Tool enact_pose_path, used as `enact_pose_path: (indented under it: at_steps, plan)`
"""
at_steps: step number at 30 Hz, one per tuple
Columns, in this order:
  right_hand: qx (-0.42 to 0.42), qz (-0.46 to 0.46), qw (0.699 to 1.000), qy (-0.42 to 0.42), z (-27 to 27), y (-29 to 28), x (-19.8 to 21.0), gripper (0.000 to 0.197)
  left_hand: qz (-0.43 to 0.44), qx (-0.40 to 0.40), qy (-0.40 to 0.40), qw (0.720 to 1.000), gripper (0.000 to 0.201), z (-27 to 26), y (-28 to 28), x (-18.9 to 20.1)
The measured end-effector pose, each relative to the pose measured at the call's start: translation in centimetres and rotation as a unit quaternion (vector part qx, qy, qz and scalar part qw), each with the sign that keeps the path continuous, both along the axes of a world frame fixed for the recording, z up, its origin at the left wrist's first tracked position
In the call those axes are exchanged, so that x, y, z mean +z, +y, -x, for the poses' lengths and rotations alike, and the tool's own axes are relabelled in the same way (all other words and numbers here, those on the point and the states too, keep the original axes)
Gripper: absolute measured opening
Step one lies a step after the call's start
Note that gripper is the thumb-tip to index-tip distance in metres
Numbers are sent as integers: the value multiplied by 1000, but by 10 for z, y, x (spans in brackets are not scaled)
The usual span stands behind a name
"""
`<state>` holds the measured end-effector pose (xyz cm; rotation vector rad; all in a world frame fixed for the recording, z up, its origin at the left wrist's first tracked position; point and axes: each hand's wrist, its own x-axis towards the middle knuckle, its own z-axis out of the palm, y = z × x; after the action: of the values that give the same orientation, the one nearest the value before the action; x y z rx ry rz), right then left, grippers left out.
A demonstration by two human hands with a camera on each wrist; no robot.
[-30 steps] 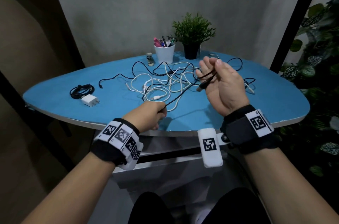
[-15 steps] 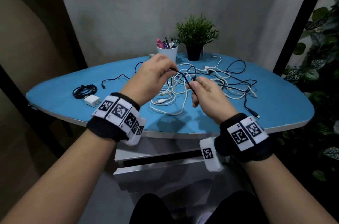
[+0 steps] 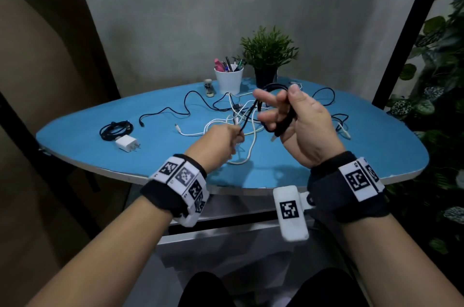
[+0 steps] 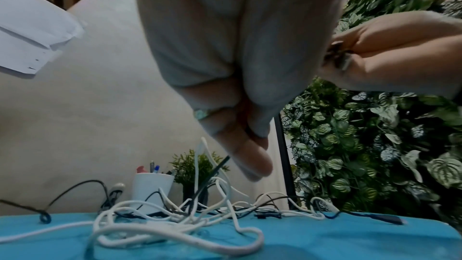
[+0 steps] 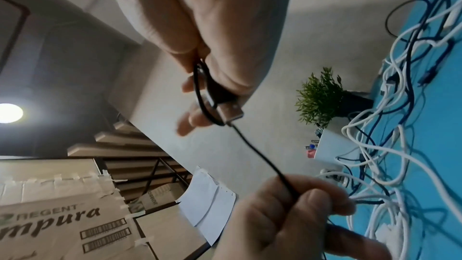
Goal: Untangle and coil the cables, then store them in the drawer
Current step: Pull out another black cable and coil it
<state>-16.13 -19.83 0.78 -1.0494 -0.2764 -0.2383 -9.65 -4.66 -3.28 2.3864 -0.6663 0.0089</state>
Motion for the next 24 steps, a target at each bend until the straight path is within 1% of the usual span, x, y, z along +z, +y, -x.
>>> enact_pose_path:
  at_steps: [1, 2, 4, 5, 6, 7, 8, 9, 10, 12, 13, 14, 15, 16, 18, 21, 22, 24]
  plan:
    - [9, -33, 999, -1, -1, 1, 0, 32, -19, -9, 14, 1000, 22, 3, -3, -2]
    - [10, -68, 998, -2, -3, 2, -1, 30, -44, -21, 12, 999, 24, 6, -6, -3]
    - [-26, -117, 993, 1, -10, 2, -4, 24, -86, -44, -3, 995, 25, 11, -9, -8]
    - [-57, -113, 992, 6, -12, 2, -6, 22, -96, -51, 2, 994, 20, 13, -10, -10]
    - [-101, -71, 992, 11, -15, 0, -8, 21, -109, -55, 4, 993, 17, 14, -10, -12]
    - [-156, 11, 988, 16, -17, -1, -12, 21, -127, -55, 1, 990, 15, 14, -9, -14]
    - [-211, 117, 970, 20, -18, -4, -16, 21, -148, -57, -5, 987, 13, 13, -7, -15]
    - [-248, 217, 944, 21, -19, -7, -21, 22, -164, -60, -9, 985, 11, 11, -5, -15]
    - [-264, 305, 915, 21, -19, -10, -24, 24, -172, -61, -17, 983, 10, 9, -2, -16]
    - [-267, 441, 857, 30, -22, -16, -30, 23, -164, -54, -34, 984, 10, 5, 3, -14]
    - [-258, 489, 832, 44, -23, -17, -32, 21, -149, -49, -42, 987, 12, 4, 5, -12]
    - [-245, 523, 814, 60, -24, -17, -34, 19, -128, -42, -54, 989, 14, 2, 7, -10]
    - [-227, 543, 805, 76, -25, -17, -34, 17, -105, -35, -69, 991, 15, 0, 8, -5]
    - [-205, 549, 805, 87, -26, -16, -35, 17, -81, -31, -88, 992, 16, -2, 9, -1]
    - [-167, 543, 818, 91, -25, -13, -34, 21, -39, -18, -129, 991, 16, -7, 10, 10]
    - [-134, 550, 822, 65, -19, -11, -32, 33, 16, -1, -191, 981, 14, -14, 14, 26]
    - [-127, 549, 824, 54, -18, -11, -32, 37, 27, 2, -209, 977, 13, -16, 15, 30]
    - [-101, 545, 831, 45, -16, -9, -34, 40, 27, 8, -221, 975, 13, -18, 17, 36]
